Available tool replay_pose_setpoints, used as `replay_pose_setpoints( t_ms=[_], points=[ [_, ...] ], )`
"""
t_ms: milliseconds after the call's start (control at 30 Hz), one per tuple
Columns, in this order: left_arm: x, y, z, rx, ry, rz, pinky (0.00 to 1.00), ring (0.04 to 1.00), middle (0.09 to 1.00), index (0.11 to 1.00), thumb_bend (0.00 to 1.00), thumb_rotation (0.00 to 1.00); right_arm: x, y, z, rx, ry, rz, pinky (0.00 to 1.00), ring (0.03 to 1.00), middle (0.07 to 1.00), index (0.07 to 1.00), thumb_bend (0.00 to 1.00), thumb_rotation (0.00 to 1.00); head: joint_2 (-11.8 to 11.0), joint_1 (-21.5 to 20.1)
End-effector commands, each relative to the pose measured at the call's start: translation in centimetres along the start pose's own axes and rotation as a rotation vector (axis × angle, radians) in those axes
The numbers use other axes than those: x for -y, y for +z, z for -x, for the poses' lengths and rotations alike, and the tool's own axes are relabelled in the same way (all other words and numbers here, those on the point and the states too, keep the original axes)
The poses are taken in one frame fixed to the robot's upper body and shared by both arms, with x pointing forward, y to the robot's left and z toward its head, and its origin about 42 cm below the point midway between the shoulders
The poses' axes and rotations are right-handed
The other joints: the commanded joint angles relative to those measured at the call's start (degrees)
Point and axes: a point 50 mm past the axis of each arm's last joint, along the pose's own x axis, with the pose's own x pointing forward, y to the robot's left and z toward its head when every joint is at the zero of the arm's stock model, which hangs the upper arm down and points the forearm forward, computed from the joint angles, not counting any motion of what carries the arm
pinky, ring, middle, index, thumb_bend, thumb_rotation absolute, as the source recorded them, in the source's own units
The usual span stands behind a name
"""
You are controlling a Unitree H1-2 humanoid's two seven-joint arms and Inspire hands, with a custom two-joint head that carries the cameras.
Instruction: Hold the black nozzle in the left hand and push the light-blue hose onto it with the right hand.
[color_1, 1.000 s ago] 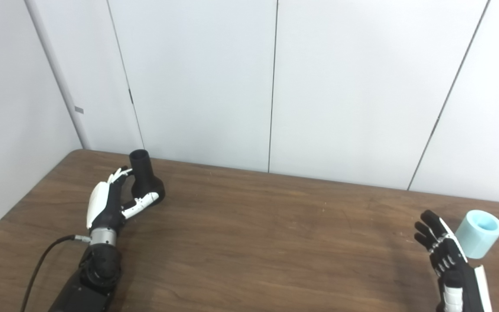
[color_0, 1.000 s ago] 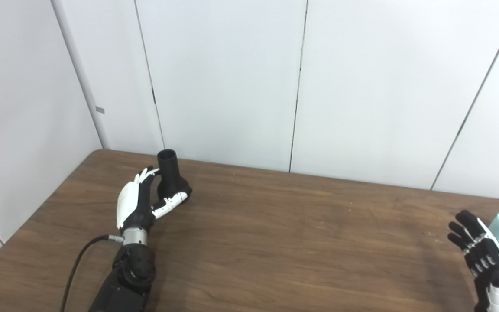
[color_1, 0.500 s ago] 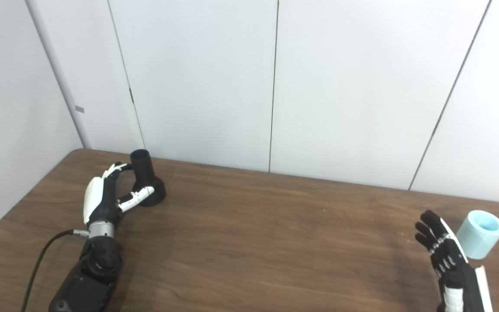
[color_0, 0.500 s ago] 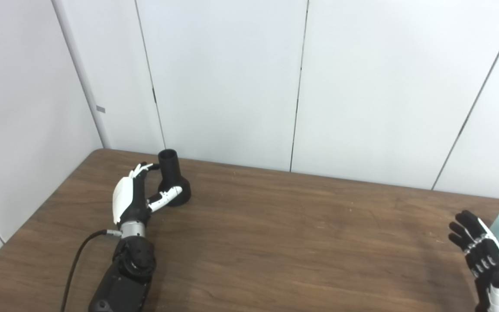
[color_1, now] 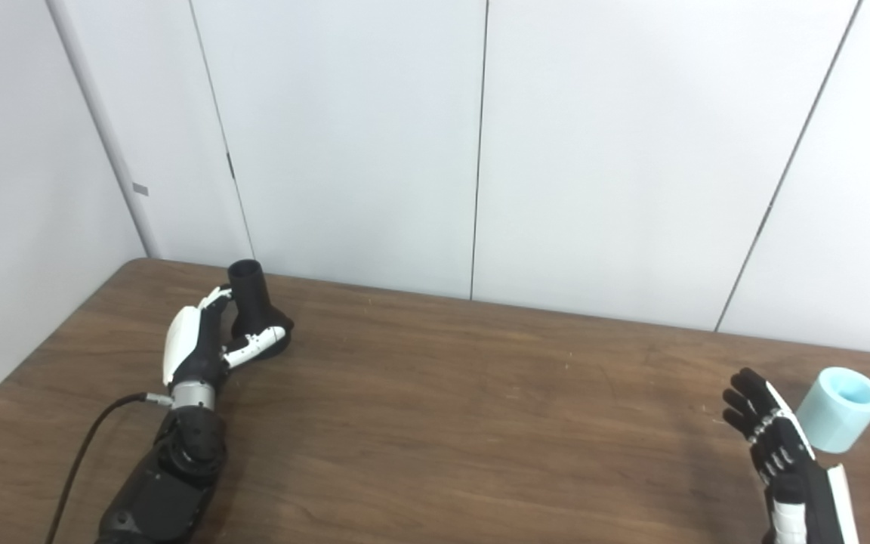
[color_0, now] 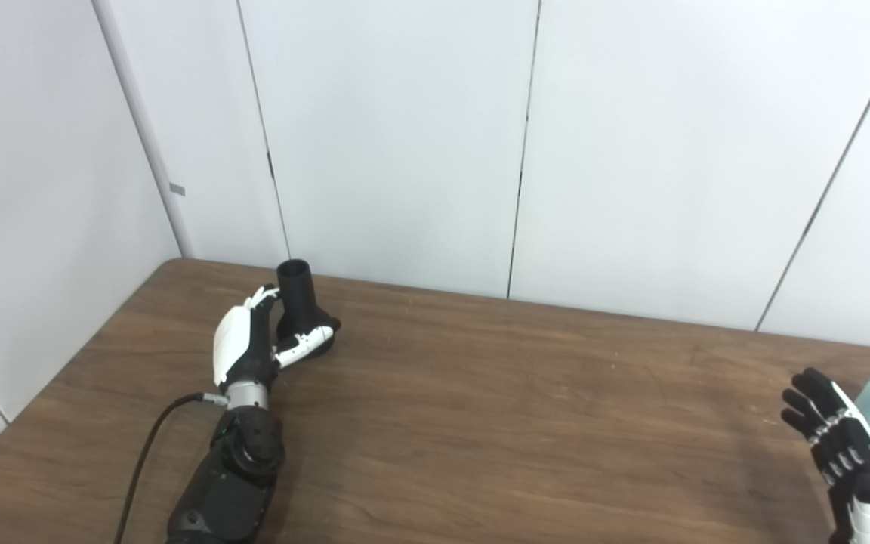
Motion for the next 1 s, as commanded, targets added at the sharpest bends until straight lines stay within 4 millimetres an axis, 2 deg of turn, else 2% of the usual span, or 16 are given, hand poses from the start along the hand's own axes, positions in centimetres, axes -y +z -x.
replay_pose_setpoints(
  t_ms=[0, 467, 600, 767, 800, 833, 867, 967],
  points=[
    [-1.75, 2.77, -2.32, 0.113, 0.046, 0.012, 1.0, 0.962, 0.926, 0.697, 0.79, 0.48, -0.56, -3.24, 4.42, -0.163, -0.031, -0.03, 0.85, 0.877, 0.895, 0.885, 0.71, 1.0, 0.0, 0.0],
    [-1.9, 3.14, -2.51, 0.119, 0.034, 0.013, 1.0, 0.946, 0.911, 0.67, 0.79, 0.49, -0.58, -3.13, 4.4, -0.16, -0.032, -0.037, 0.85, 0.879, 0.897, 0.888, 0.7, 1.0, 0.3, 0.2],
    [-1.95, 3.19, -2.68, 0.095, 0.066, 0.007, 1.0, 0.923, 0.882, 0.634, 0.71, 0.41, -0.51, -3.21, 4.37, -0.16, -0.033, -0.037, 0.85, 0.88, 0.898, 0.888, 0.7, 1.0, 0.3, 0.2],
    [-1.83, 3.09, -2.63, 0.073, 0.091, -0.004, 1.0, 0.911, 0.865, 0.615, 0.66, 0.35, -0.58, -3.06, 4.37, -0.159, -0.032, -0.037, 0.85, 0.88, 0.898, 0.888, 0.7, 1.0, 0.5, 0.3],
    [-1.79, 3.08, -2.6, 0.068, 0.096, -0.006, 1.0, 0.904, 0.856, 0.556, 0.59, 0.22, -0.6, -3.02, 4.38, -0.159, -0.032, -0.037, 0.85, 0.879, 0.898, 0.889, 0.7, 1.0, 0.5, 0.3],
    [-1.75, 3.06, -2.57, 0.064, 0.1, -0.007, 1.0, 0.9, 0.851, 0.527, 0.55, 0.15, -0.61, -2.99, 4.39, -0.159, -0.032, -0.037, 0.85, 0.879, 0.898, 0.889, 0.7, 1.0, 0.5, 0.3],
    [-1.67, 3.01, -2.53, 0.06, 0.102, -0.008, 1.0, 0.897, 0.847, 0.508, 0.52, 0.11, -0.6, -3.0, 4.39, -0.159, -0.031, -0.036, 0.85, 0.879, 0.898, 0.889, 0.7, 1.0, 0.5, 0.3],
    [-1.5, 2.83, -2.58, 0.053, 0.101, -0.011, 1.0, 0.895, 0.842, 0.494, 0.51, 0.08, -0.62, -2.93, 4.4, -0.159, -0.03, -0.036, 0.85, 0.879, 0.898, 0.889, 0.7, 1.0, 0.6, 0.2]
  ],
)
